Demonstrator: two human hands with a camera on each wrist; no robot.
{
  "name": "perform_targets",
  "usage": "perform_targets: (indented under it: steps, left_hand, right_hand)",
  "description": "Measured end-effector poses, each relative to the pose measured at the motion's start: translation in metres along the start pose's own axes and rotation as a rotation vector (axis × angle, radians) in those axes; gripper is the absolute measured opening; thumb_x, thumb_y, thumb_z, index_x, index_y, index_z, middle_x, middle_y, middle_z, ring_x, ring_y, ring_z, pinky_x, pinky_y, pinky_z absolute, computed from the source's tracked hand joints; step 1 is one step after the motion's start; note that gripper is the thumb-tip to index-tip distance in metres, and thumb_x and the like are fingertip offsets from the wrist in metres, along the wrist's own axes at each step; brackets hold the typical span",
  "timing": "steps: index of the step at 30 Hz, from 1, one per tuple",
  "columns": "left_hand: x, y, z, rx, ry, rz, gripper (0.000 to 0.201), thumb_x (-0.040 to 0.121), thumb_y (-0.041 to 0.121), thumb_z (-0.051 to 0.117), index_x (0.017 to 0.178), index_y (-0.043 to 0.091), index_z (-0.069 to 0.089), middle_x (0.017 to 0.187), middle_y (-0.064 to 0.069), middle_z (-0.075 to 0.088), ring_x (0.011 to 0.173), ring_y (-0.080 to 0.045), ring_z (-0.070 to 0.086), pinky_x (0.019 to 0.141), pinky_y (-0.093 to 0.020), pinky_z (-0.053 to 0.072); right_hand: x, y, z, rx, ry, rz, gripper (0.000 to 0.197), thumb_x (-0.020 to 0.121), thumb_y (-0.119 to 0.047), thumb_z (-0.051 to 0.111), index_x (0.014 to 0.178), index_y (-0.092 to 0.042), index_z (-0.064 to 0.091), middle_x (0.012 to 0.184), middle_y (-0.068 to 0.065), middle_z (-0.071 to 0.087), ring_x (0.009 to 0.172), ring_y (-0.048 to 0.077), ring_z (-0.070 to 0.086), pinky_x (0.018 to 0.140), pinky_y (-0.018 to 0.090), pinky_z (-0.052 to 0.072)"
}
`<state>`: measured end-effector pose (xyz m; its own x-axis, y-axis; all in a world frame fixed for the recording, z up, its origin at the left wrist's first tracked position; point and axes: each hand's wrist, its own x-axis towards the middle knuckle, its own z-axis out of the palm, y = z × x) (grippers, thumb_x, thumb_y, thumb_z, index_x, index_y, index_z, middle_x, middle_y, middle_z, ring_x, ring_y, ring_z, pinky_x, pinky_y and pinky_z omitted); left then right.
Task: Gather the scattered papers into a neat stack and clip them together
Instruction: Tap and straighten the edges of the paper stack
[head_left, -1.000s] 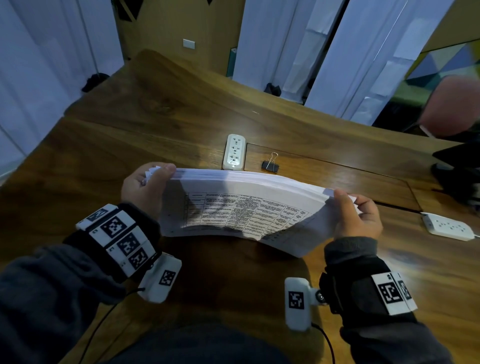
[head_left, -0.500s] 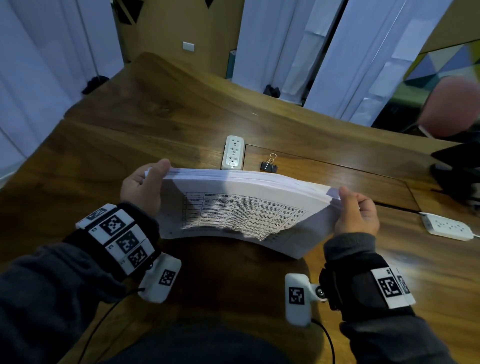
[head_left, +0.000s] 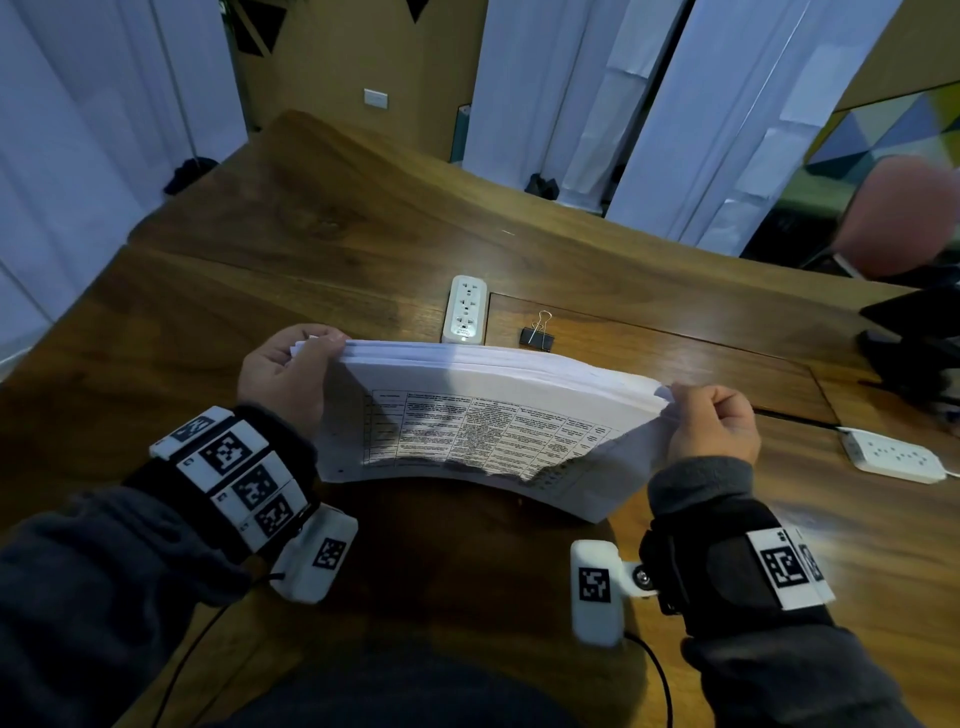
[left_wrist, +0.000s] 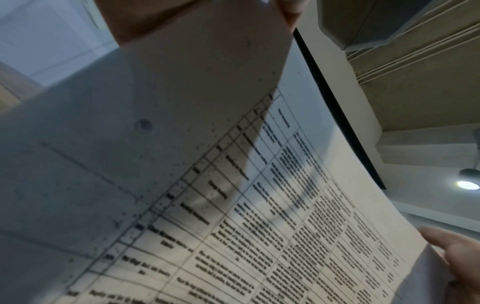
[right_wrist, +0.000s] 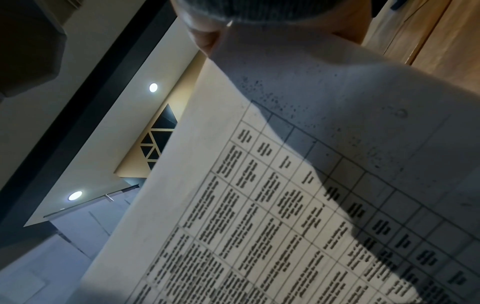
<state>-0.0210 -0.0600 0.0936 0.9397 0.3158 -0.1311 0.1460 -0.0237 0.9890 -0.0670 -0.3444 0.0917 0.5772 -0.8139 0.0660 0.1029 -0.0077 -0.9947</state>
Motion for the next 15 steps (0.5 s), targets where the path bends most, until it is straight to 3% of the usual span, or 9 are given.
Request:
perform_targets:
  steps: [3, 5, 8, 12, 15]
  left_hand:
    - [0.0022, -0.0012, -0.0012, -0.013, -0.001, 0.002, 0.019, 0.083, 0.022, 0.053, 0.066, 0.019, 0.06, 0.072, 0.006, 0.053, 0.072, -0.008, 0.044, 0.064, -0.029, 0.035]
    - [0.0029, -0.0031, -0.0012, -0.019, -0.013, 0.006, 0.018, 0.081, 0.026, 0.054, 0.066, 0.02, 0.061, 0.073, 0.006, 0.054, 0.074, -0.01, 0.045, 0.065, -0.03, 0.036]
    - [0.0033, -0.0051, -0.0013, -0.014, -0.011, 0.011, 0.018, 0.082, 0.028, 0.055, 0.066, 0.022, 0.061, 0.075, 0.007, 0.053, 0.075, -0.009, 0.045, 0.065, -0.03, 0.036]
    - [0.003, -0.004, -0.0002, -0.074, 0.01, -0.006, 0.024, 0.079, 0.027, 0.059, 0.055, 0.026, 0.065, 0.068, 0.007, 0.054, 0.071, -0.009, 0.046, 0.062, -0.029, 0.037]
    - [0.0033, -0.0033, 0.0002, -0.072, 0.015, -0.01, 0.026, 0.083, 0.021, 0.057, 0.058, 0.022, 0.061, 0.061, 0.011, 0.056, 0.069, -0.007, 0.045, 0.062, -0.028, 0.037]
  right_hand:
    - [-0.0004, -0.0015, -0.0015, 0.03, -0.01, -0.016, 0.031, 0.082, 0.001, 0.056, 0.06, -0.02, 0.049, 0.053, -0.008, 0.059, 0.044, -0.004, 0.053, 0.044, 0.007, 0.043]
    - [-0.0012, -0.0006, -0.0024, 0.033, -0.058, -0.043, 0.027, 0.083, -0.003, 0.057, 0.063, -0.021, 0.053, 0.064, -0.006, 0.058, 0.046, -0.008, 0.054, 0.047, 0.007, 0.044]
    - [-0.0009, 0.0021, -0.0052, 0.017, -0.15, -0.07, 0.034, 0.082, -0.003, 0.059, 0.058, -0.026, 0.062, 0.059, -0.013, 0.063, 0.057, -0.005, 0.057, 0.055, 0.01, 0.049]
    - [0.0039, 0.004, -0.0083, -0.051, -0.199, -0.063, 0.046, 0.078, 0.004, 0.056, 0.045, -0.027, 0.065, 0.049, -0.017, 0.064, 0.053, -0.005, 0.057, 0.051, 0.007, 0.047]
    - [0.0064, 0.0029, -0.0089, -0.099, -0.218, -0.052, 0.046, 0.079, 0.003, 0.054, 0.045, -0.025, 0.065, 0.047, -0.018, 0.063, 0.051, -0.007, 0.056, 0.05, 0.007, 0.046]
